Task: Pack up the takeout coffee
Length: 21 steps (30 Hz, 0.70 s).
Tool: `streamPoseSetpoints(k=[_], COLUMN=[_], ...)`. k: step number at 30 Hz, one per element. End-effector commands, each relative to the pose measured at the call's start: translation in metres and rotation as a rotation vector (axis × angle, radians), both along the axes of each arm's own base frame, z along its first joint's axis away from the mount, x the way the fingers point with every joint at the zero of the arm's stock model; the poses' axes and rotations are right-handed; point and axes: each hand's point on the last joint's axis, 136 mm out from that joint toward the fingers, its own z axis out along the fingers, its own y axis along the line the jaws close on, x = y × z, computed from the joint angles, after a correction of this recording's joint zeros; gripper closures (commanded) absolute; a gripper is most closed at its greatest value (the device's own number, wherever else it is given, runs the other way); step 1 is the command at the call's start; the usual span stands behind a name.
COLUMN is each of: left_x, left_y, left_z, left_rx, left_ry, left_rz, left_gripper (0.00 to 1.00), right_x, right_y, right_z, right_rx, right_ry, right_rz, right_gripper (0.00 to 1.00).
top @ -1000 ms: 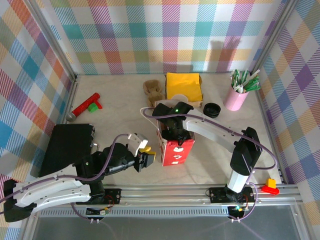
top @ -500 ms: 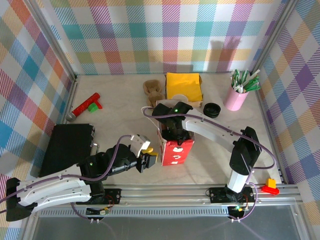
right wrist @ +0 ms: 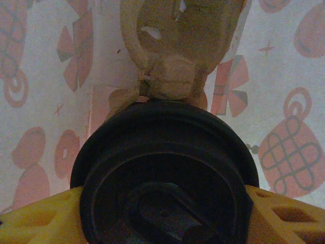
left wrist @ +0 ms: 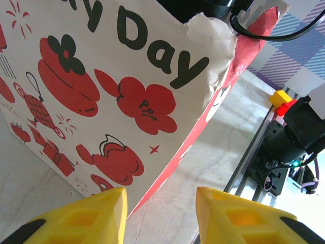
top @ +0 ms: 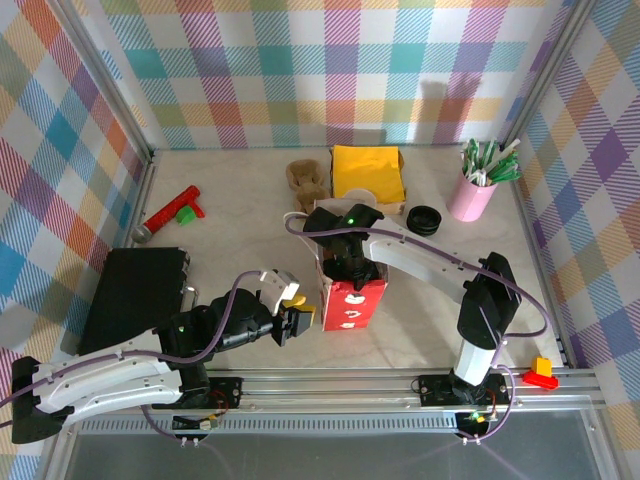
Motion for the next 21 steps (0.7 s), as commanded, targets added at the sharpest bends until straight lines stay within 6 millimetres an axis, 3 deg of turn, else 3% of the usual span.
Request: streamPoseSetpoints(k=[1, 21], left_x=[0.003, 0.007], left_y=[0.001, 0.002], left_z=[0.003, 0.001], left_rx=[-0.017, -0.005], left_ry=[-0.010, -0.005], left_rz=[0.010, 0.035], left_gripper=[0.60, 0.60], right_x=[-0.002, -0.003], right_y=[0.010, -0.001], right_z=[-0.012, 0.056], right_rx=[0.007, 0.065], right_ry=[0.034, -0.055], right_rz=[-0.016, -0.004], right_gripper=[0.46, 0.46])
